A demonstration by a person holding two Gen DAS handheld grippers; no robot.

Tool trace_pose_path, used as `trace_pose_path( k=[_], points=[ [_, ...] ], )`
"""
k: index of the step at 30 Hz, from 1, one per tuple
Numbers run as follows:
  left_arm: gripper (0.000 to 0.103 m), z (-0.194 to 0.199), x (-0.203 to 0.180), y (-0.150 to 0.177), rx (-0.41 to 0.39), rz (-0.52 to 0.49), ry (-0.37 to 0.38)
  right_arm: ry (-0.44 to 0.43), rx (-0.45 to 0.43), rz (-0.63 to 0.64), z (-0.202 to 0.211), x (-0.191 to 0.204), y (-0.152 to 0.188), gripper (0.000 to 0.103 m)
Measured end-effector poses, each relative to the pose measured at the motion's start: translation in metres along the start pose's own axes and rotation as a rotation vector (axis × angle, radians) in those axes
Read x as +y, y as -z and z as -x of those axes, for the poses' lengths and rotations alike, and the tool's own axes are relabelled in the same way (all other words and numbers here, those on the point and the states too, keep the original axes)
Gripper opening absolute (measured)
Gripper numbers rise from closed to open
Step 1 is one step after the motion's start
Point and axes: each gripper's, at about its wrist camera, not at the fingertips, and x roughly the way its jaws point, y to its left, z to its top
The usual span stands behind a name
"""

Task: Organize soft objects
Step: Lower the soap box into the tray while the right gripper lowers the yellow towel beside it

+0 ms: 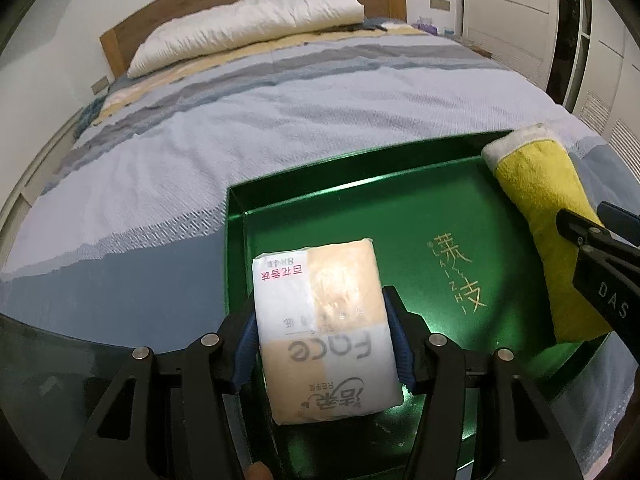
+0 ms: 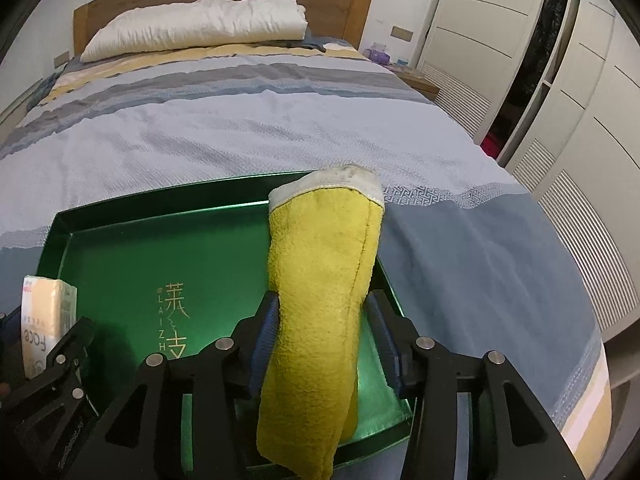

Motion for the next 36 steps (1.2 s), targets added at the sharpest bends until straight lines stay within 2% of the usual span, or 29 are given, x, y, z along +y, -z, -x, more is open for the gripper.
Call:
trace_pose_path(
  k=[3, 7, 12, 24, 36],
  points=[
    [0.058, 0.005, -0.001, 0.001, -0.037, -0.015, -0.025, -0.006, -0.012, -0.009, 0.003, -0.004, 0.0, 0.049],
    [0.059, 0.014, -0.003, 0.001, -0.094, -0.022, -0.038, -0.006, -0.024, -0.008, 0.006, -0.003, 0.002, 0.053],
    [0.061, 0.017, 0.001, 0.001, -0.122, -0.01, -0.032, -0.012, -0.032, -0.02, 0.007, -0.002, 0.004, 0.053],
    [0.061, 0.025, 0.004, 0.007, -0.153, -0.015, -0.019, -0.015, -0.054, -0.033, 0.017, 0.005, 0.006, 0.057],
    [0.061, 0.044, -0.002, 0.012, -0.193, -0.042, 0.031, 0.007, -0.078, -0.064, 0.034, -0.003, 0.01, 0.059]
  ],
)
